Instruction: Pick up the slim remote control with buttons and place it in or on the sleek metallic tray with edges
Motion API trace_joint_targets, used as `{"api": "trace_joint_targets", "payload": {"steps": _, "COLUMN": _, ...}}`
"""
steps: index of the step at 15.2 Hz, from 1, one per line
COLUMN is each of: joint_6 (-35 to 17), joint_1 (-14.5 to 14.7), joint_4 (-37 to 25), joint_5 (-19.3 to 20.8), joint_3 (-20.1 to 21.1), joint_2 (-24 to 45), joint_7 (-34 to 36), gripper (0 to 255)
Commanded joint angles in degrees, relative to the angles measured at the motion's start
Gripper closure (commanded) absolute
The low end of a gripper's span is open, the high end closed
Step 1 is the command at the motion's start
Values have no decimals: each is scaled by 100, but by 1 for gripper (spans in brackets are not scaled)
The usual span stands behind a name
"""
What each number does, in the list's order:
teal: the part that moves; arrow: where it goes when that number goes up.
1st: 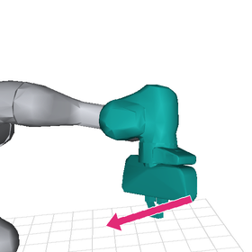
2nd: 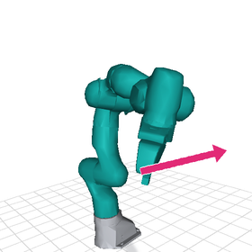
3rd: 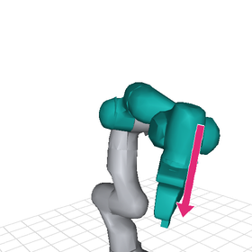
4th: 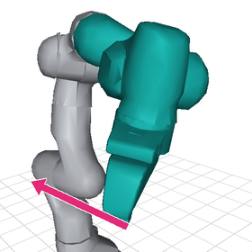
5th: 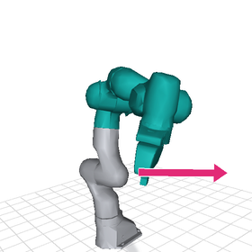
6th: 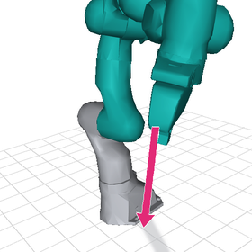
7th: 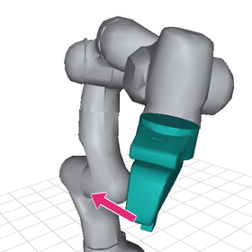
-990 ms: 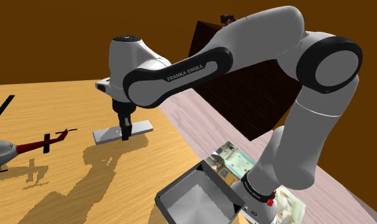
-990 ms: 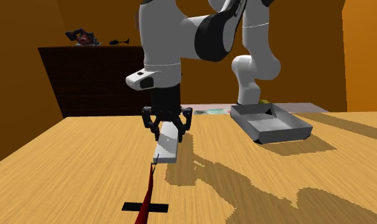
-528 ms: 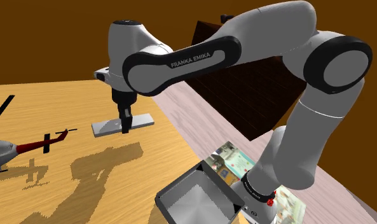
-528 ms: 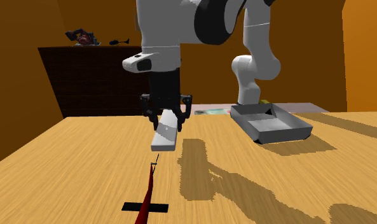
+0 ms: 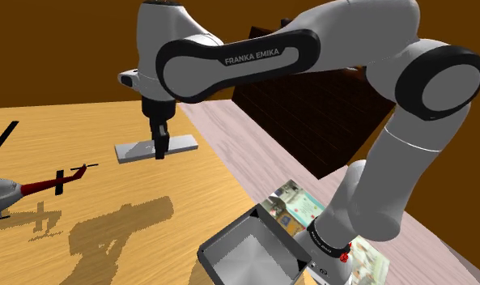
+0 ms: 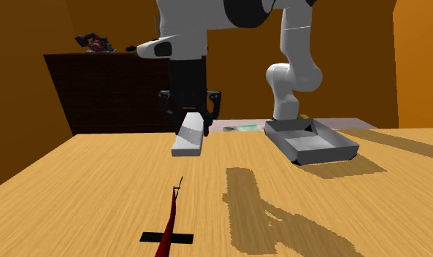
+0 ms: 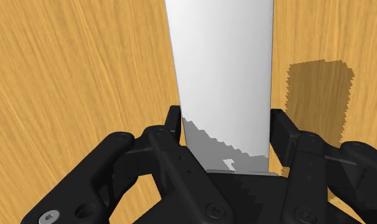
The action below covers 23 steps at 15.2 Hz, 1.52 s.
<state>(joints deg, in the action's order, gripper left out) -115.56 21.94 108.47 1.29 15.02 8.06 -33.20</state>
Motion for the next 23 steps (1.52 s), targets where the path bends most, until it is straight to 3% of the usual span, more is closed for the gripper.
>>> {"api": "trace_joint_targets", "payload": {"steps": 1, "joint_6": 152, "joint_1": -7, "joint_4": -100, "joint_5": -17, "joint_3": -1, "joint_2": -54, "joint_7": -17, "gripper": 255}}
{"api": "trace_joint_targets", "payload": {"steps": 3, "joint_6": 232, "joint_1": -8, "joint_4": -158, "joint_5": -24, "joint_3": 0, "joint_2": -77, "joint_7": -21, "gripper": 255}}
{"api": "trace_joint_targets", "payload": {"steps": 12, "joint_6": -94, "joint_1": 244, "joint_4": 1915, "joint_5": -601, "joint_3": 242, "joint_2": -1898, "joint_7": 195, "gripper": 255}}
{"api": "trace_joint_targets", "payload": {"steps": 23, "joint_6": 193, "joint_1": 995, "joint_4": 3728, "joint_5": -1462, "joint_3": 588, "joint_2": -4086, "joint_7": 675, "gripper": 255}}
